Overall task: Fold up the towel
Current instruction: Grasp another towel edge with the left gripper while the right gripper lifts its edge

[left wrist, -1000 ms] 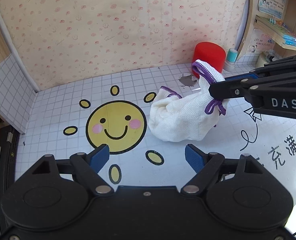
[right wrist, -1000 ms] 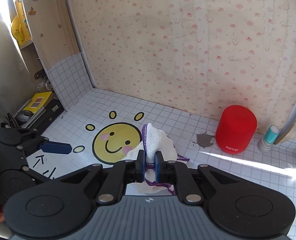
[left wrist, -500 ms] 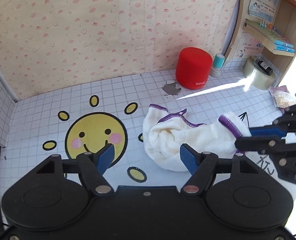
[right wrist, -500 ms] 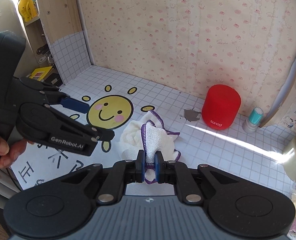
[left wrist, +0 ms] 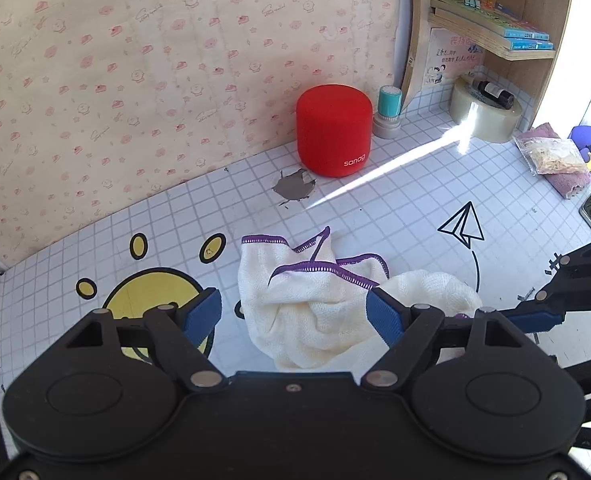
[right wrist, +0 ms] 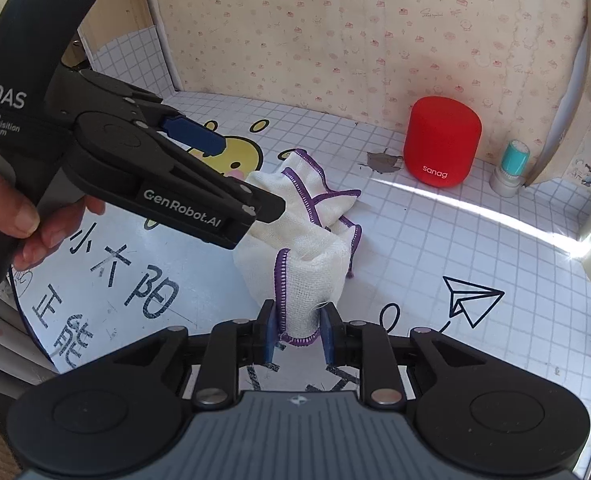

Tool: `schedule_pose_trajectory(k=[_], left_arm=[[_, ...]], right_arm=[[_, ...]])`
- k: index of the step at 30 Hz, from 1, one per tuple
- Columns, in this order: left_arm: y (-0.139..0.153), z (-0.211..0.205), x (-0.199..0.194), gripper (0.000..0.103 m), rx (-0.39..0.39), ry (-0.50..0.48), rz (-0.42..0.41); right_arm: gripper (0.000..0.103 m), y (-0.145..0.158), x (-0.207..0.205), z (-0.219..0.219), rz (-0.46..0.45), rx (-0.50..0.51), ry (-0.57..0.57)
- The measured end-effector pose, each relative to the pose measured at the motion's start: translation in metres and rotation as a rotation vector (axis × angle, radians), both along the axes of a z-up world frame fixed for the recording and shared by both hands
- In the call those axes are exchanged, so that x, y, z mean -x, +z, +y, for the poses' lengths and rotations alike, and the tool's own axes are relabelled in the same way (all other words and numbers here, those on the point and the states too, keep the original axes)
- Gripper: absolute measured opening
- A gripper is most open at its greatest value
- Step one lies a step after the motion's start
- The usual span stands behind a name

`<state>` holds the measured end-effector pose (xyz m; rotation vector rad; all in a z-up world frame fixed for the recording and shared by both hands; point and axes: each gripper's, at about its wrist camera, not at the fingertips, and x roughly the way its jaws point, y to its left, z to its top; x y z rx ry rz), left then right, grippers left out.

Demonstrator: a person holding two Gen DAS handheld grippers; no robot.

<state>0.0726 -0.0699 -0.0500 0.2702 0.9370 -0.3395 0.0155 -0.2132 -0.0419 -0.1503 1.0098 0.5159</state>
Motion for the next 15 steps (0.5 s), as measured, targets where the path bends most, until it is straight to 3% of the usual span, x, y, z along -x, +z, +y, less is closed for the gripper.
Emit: schedule_pose_trajectory(k=[9,12,15], left_arm=[[-0.017,0.0,-0.025,0.079,0.084,-0.016,0.129],[-0.021,-0.003,-0.023,0.073,0.077,-0.031,0.145],[-0.024,-0.005,-0.02,0.053,0.059,-0.038,0.164]], right_arm=[[0.022,-0.007,0.001,-0.011,0.008,-0.013,-0.049],[0.022,-0.009,-0.004,-0.008,0.013,-0.01,-0.059],[0.022,-0.01,-0.004,-0.008,0.012,-0.006,-0.064]])
